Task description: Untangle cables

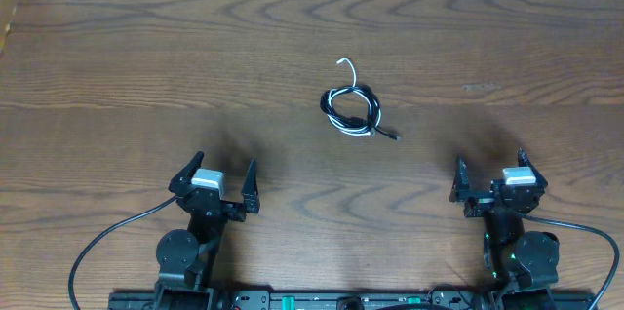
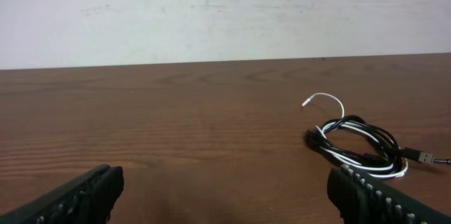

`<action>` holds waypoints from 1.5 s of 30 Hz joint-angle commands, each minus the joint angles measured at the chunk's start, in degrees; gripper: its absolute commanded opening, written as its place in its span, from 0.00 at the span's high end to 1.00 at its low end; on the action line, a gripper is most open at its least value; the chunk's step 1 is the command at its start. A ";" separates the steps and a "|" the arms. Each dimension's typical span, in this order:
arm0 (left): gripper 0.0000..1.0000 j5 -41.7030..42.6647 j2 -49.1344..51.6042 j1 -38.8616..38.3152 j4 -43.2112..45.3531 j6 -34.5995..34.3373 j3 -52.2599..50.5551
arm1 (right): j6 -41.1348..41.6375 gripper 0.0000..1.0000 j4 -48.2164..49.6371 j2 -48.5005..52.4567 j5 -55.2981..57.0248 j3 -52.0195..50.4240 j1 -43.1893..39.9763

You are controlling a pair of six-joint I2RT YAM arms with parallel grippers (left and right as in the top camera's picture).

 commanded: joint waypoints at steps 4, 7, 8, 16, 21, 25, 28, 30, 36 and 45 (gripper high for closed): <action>0.02 0.31 -0.04 -0.15 -2.23 0.98 -0.85 | -0.24 0.01 -0.11 -0.04 -0.07 -0.07 0.22; 0.02 0.31 -0.04 -0.15 -2.23 0.96 -0.85 | -0.24 0.01 -0.11 -0.04 -0.09 -0.07 0.22; 0.02 0.31 -0.04 -0.15 -2.23 0.96 -0.85 | -0.22 0.01 -0.11 -0.04 -0.17 -0.07 0.22; 0.02 1.20 -0.04 -0.17 -2.08 0.74 -0.85 | -0.24 0.01 -0.11 -0.04 -0.11 -0.07 0.22; 0.02 1.16 -0.04 -0.15 -2.08 0.76 -0.85 | -0.22 0.01 -0.11 -0.04 -0.17 -0.07 0.22; 0.02 1.14 -0.04 -0.15 -2.05 0.74 -0.85 | -0.22 0.01 -0.15 -0.04 -0.55 -0.07 0.22; 0.02 1.16 -0.04 -0.15 -2.08 0.63 -0.85 | -0.22 0.01 -0.13 -0.04 -0.55 -0.07 0.22; 0.02 1.14 -0.04 -0.15 -2.08 -0.81 -0.85 | -0.22 0.01 -0.13 -0.04 -0.61 -0.07 0.22; 0.02 1.18 -0.04 -0.15 -2.08 -1.46 -0.83 | -0.24 0.01 -0.15 -0.04 -1.57 -0.07 0.22; 0.02 1.16 1.99 -0.15 -4.02 -1.64 2.32 | -0.20 0.01 -0.17 -0.04 -2.32 -0.04 0.22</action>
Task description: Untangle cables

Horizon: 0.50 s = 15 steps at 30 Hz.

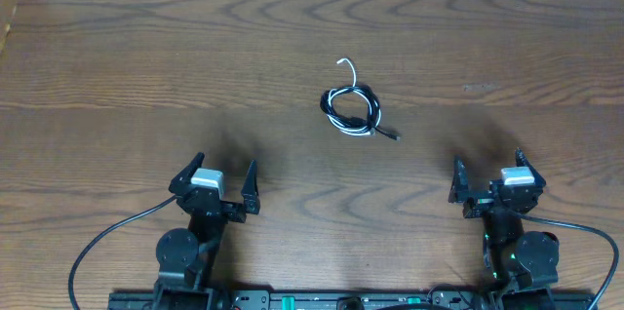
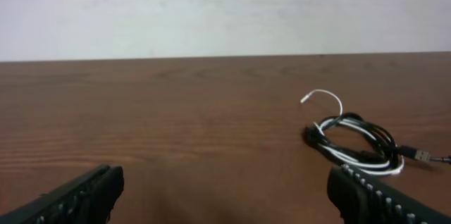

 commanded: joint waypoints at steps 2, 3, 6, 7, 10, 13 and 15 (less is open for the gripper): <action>0.02 1.11 3.63 -0.15 -2.36 -0.74 2.75 | -0.20 0.01 -0.09 -0.04 -2.27 0.07 0.22; 0.02 1.11 5.20 -0.15 -3.02 -0.72 4.02 | -0.20 0.01 -0.11 -0.04 -3.02 0.24 0.22; 0.02 1.14 10.47 -0.15 -4.57 -0.72 8.37 | -0.15 0.01 -0.11 -0.02 -4.92 1.16 0.22; 0.02 1.14 13.05 -0.15 -5.38 -0.72 10.64 | -0.04 0.01 -0.13 -0.02 -5.22 1.73 0.22; 0.02 1.16 19.52 -0.15 -8.50 -0.70 17.25 | 1.14 0.01 -0.83 0.26 -5.22 3.69 0.20; 0.02 1.31 26.77 -0.17 -13.29 -0.70 25.29 | 2.38 0.01 -3.58 1.38 -5.22 7.04 0.15; 0.02 1.36 31.91 -0.17 -16.79 -0.70 30.99 | 2.38 0.01 -6.14 2.80 -5.44 9.81 0.15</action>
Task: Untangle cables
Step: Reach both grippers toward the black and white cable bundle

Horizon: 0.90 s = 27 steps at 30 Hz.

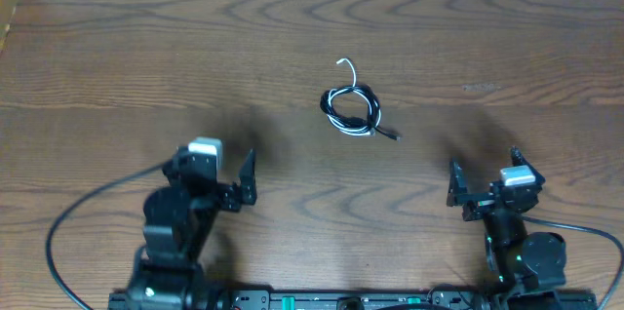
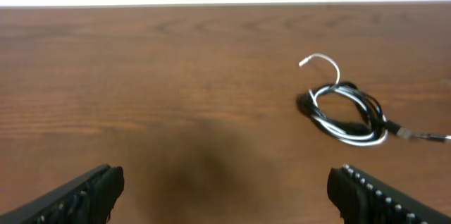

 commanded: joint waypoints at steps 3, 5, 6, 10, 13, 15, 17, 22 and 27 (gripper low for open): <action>0.02 2.08 12.92 -0.15 -7.80 -0.66 15.15 | 1.42 0.01 -4.79 4.72 -0.94 8.66 0.15; 0.02 3.65 17.46 -0.15 -10.75 -0.66 19.78 | 1.42 0.01 -5.68 7.30 -1.20 11.17 0.15; 0.02 4.55 19.93 -0.15 -12.28 -0.66 22.16 | 1.40 0.01 -5.92 9.11 -1.68 12.72 0.15; 0.02 7.78 29.55 -0.33 -18.47 -0.68 31.01 | 1.40 0.01 -6.91 16.72 -4.17 19.32 0.15; 0.02 8.66 37.46 -1.53 -24.76 -0.68 39.10 | 1.40 0.01 -9.77 23.78 -5.25 25.75 0.15; 0.02 8.66 42.75 -2.86 -29.16 -0.66 44.94 | 1.40 0.01 -12.74 28.79 -5.81 30.58 0.11; 0.02 8.66 47.63 -4.20 -33.11 -0.63 50.51 | 1.38 0.01 -16.52 33.46 -6.97 35.63 -0.04; 0.02 8.66 60.13 -8.17 -44.70 1.68 65.26 | 1.38 0.01 -29.40 46.05 -11.72 50.31 -1.49; 0.02 8.63 66.99 -12.00 -44.09 1.70 68.96 | 1.33 0.01 -40.52 57.13 -17.73 62.86 -3.13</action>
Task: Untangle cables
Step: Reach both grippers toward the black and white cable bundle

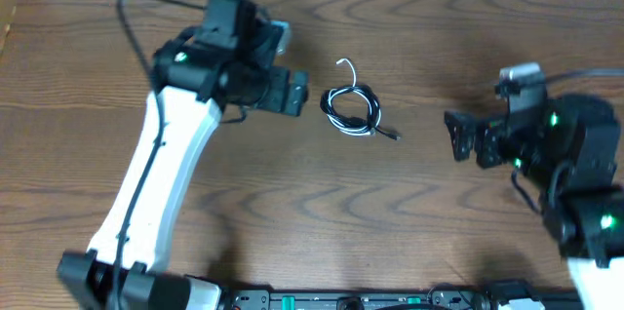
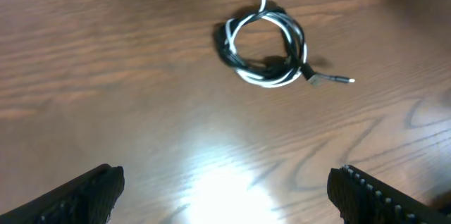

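Note:
A small coil of tangled black and white cables (image 1: 351,108) lies on the wooden table (image 1: 468,18), back of centre. A white end (image 1: 343,62) curls up behind it and a black plug end (image 1: 392,135) sticks out to the front right. In the left wrist view the coil (image 2: 264,48) sits ahead of my open left gripper (image 2: 225,199), with nothing between the fingers (image 2: 77,196). Overhead, the left gripper (image 1: 292,64) hangs just left of the coil. My right gripper (image 1: 456,136) is open, a short way right of the plug end.
The left arm (image 1: 156,193) stretches diagonally from the front edge across the table's left half. The right arm's body (image 1: 565,154) stands at the right. The table's back edge meets a white wall.
Both arms have left the front edge. The left gripper now hangs raised just left of the coil, looking down on it. The right gripper is closer, right of the plug. The cables lie unmoved.
At first both grippers sat open and low at the table's front edge, the coil far ahead. The left arm then started to lift and tilt its view down. Now both grippers flank the coil, still open, and the cables have not shifted.

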`<action>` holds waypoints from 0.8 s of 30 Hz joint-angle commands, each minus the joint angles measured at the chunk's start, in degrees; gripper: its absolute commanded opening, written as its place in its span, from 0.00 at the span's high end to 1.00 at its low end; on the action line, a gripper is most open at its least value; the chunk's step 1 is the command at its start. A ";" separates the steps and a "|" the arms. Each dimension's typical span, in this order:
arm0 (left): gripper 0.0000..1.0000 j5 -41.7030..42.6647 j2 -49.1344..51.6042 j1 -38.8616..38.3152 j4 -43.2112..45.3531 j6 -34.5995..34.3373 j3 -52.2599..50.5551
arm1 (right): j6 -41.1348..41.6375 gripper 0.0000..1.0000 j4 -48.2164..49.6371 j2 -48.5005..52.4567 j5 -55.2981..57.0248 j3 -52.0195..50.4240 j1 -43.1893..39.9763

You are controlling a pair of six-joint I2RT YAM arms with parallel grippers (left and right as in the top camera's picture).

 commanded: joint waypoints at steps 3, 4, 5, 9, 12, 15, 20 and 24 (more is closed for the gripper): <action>0.02 3.13 4.70 -3.19 2.29 0.96 1.51 | 0.61 0.01 -2.47 8.33 -5.49 7.80 -1.07; 0.02 4.98 5.16 -3.45 2.97 0.98 1.51 | 0.98 0.01 -2.05 9.09 -6.45 7.80 -1.07; 0.02 6.86 5.84 -3.67 3.93 0.96 1.51 | 1.14 0.01 -1.95 9.66 -7.67 7.78 -1.05; 0.00 9.77 8.85 -4.22 8.20 -4.00 1.49 | 1.05 0.01 -1.97 11.98 -12.48 7.69 -1.01; 0.24 0.94 13.07 -5.33 10.45 -19.02 1.46 | 1.05 0.09 -2.40 14.05 -12.00 7.56 -1.03; 0.37 -5.68 16.35 -6.64 10.45 -28.17 1.46 | 1.16 0.11 -3.06 15.82 -12.07 7.56 -1.01; 0.45 -8.74 21.18 -9.03 11.93 -35.56 1.44 | 1.95 0.19 -4.55 18.69 -11.85 7.56 -1.01; 0.49 -8.87 24.96 -10.93 13.88 -40.37 1.44 | 1.97 0.23 -4.90 20.37 -11.85 7.56 -1.01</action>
